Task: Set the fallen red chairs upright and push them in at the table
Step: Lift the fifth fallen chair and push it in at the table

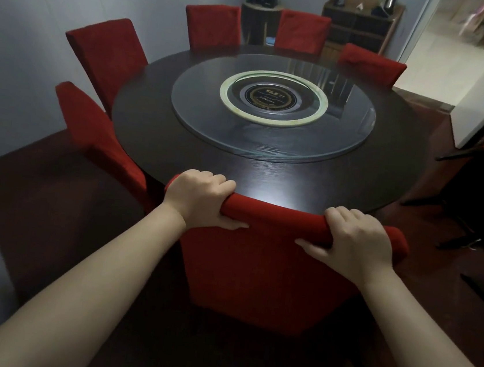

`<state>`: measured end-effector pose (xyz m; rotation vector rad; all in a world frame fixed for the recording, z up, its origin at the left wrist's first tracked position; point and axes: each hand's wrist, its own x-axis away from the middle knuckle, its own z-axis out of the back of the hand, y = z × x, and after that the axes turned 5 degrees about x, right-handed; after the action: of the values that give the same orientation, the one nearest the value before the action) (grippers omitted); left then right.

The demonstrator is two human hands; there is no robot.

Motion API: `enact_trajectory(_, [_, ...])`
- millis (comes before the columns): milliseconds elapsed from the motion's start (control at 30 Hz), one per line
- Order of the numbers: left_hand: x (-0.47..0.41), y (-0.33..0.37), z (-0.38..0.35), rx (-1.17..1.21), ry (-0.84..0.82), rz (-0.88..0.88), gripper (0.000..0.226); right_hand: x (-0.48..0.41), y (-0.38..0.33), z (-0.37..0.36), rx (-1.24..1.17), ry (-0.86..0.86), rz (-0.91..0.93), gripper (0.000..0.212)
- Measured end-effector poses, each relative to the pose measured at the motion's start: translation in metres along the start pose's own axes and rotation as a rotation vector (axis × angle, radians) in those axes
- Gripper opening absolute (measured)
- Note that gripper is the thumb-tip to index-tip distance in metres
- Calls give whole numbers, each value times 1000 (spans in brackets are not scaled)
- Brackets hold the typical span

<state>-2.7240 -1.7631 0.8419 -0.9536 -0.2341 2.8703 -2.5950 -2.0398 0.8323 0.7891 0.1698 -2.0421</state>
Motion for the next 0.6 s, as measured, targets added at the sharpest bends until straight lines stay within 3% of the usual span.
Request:
enact_trajectory(167, [9, -12, 4, 28, -43, -20, 66, 11, -5, 20, 29, -231, 49, 80])
enact_trajectory(300, [15, -19, 8, 39, -68, 15, 67, 24, -16, 32, 93, -352, -135, 100])
enact_trajectory(433, [20, -20, 8, 42, -78, -2, 67, 25, -54, 31, 123, -408, -401, 89])
enact_trajectory(600, [20, -19, 15, 54, -134, 7, 67, 33, -78, 24, 22, -302, -593, 79])
